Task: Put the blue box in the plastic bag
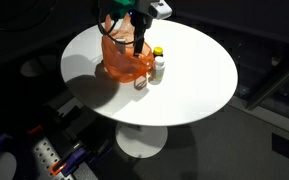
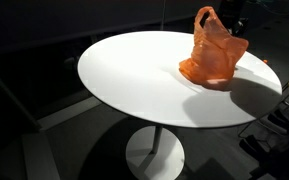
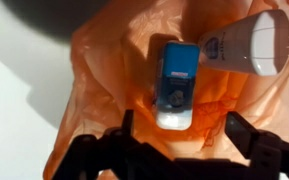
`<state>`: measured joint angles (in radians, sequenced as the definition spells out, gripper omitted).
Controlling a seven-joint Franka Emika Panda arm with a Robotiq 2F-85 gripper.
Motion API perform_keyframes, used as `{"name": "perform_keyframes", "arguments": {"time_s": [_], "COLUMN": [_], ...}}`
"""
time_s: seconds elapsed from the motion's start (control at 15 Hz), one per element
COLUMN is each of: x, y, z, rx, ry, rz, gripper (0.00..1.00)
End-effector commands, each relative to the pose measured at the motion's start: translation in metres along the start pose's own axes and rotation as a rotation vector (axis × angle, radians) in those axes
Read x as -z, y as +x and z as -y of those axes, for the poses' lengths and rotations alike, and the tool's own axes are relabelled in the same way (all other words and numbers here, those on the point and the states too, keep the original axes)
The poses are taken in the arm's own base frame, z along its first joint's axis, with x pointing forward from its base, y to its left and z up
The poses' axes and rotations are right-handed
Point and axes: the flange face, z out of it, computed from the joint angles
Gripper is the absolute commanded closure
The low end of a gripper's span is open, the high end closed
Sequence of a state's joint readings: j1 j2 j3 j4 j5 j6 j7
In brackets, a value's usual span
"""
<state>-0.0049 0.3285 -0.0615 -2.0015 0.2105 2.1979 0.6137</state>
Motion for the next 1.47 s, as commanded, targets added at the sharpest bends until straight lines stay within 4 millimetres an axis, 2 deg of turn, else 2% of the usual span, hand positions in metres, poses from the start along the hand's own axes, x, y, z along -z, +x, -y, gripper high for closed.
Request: {"name": "perform_keyframes", "arguments": {"time_s": [0.0, 0.47, 0.8, 1.13, 1.4], "x": [0.037, 0.088, 0.132, 0.176, 0.193], "y": [-0.002, -0.017, -0.034, -0.058, -0.068], "z": [-0.019, -0.068, -0.097, -0.113, -0.119], "rx": [0.026, 0.2, 0.403, 0.568, 0.631], "ry": [-0.016, -0.102, -0.138, -0.147, -0.121], "rz": [0.035, 0.096, 0.005, -0.123, -0.185], "gripper": [0.0, 0.0, 0.0, 0.0, 0.0]}}
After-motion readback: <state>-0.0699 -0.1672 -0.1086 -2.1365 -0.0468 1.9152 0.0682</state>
